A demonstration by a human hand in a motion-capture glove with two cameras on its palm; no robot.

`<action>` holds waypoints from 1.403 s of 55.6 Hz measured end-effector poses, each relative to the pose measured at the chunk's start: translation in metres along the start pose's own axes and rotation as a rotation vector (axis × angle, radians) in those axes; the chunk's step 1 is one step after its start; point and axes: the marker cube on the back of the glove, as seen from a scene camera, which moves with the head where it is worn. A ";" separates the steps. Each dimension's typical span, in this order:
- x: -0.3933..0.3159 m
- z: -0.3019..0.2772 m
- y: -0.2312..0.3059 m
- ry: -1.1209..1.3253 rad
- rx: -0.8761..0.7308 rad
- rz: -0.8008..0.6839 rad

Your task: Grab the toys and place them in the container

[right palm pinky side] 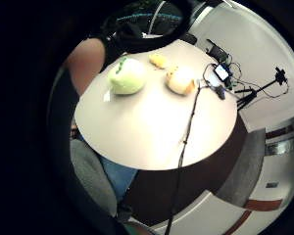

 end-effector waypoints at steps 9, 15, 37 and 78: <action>0.000 0.000 0.001 0.020 -0.014 0.022; 0.002 -0.003 0.002 0.019 -0.020 0.033; 0.012 0.003 -0.031 0.017 -0.028 0.003; 0.191 0.185 -0.183 0.215 -0.398 0.475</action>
